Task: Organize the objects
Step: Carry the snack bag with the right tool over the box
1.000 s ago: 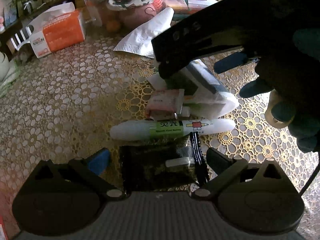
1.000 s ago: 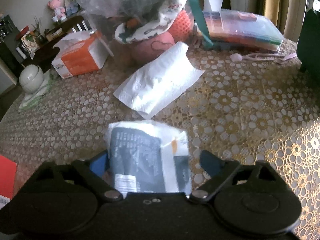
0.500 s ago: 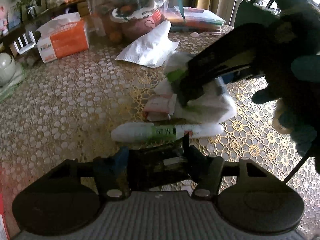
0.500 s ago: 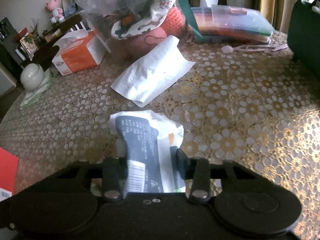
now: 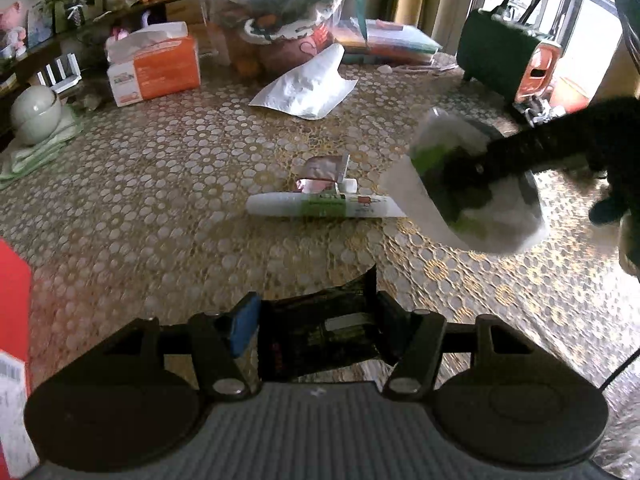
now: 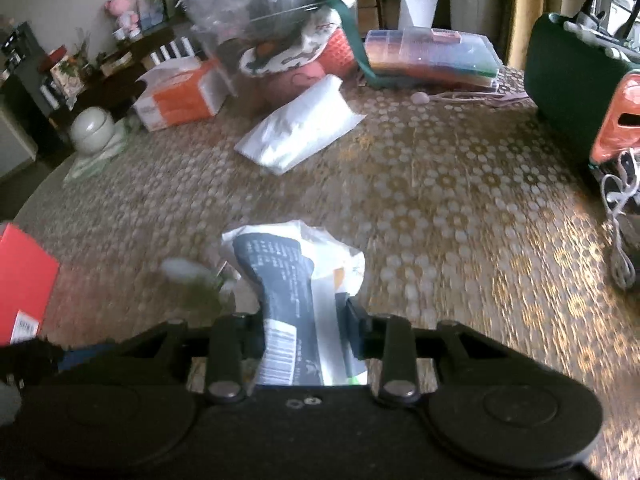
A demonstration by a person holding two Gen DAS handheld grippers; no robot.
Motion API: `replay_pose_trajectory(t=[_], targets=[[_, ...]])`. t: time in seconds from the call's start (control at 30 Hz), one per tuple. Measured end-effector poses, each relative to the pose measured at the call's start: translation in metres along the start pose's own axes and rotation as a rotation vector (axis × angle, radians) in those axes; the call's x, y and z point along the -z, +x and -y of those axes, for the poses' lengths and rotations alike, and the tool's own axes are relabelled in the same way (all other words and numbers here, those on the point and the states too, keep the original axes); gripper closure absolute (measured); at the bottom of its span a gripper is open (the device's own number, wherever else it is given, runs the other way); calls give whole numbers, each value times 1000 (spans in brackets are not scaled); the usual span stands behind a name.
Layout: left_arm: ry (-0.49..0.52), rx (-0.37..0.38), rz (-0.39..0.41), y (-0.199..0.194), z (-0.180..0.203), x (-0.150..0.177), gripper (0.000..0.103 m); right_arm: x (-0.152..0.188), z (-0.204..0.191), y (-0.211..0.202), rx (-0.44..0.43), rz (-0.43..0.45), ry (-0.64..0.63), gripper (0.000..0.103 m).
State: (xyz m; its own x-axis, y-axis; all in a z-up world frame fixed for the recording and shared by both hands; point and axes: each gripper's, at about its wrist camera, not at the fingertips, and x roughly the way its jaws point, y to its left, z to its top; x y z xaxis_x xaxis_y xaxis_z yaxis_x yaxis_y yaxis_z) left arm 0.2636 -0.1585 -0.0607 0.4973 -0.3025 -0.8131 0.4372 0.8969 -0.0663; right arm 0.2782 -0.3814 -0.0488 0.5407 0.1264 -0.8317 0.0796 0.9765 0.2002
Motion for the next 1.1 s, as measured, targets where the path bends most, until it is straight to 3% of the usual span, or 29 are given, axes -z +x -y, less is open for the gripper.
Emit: replay_pose_trajectory(t=[0.57,1.1], targets=[[4,-5,40,-99,-17,54,42,68,-84,-82,-65,15,-143,68],[-57,-60,96,-176,-79,97,42,94,-188,-113,-159,42,-252,68]])
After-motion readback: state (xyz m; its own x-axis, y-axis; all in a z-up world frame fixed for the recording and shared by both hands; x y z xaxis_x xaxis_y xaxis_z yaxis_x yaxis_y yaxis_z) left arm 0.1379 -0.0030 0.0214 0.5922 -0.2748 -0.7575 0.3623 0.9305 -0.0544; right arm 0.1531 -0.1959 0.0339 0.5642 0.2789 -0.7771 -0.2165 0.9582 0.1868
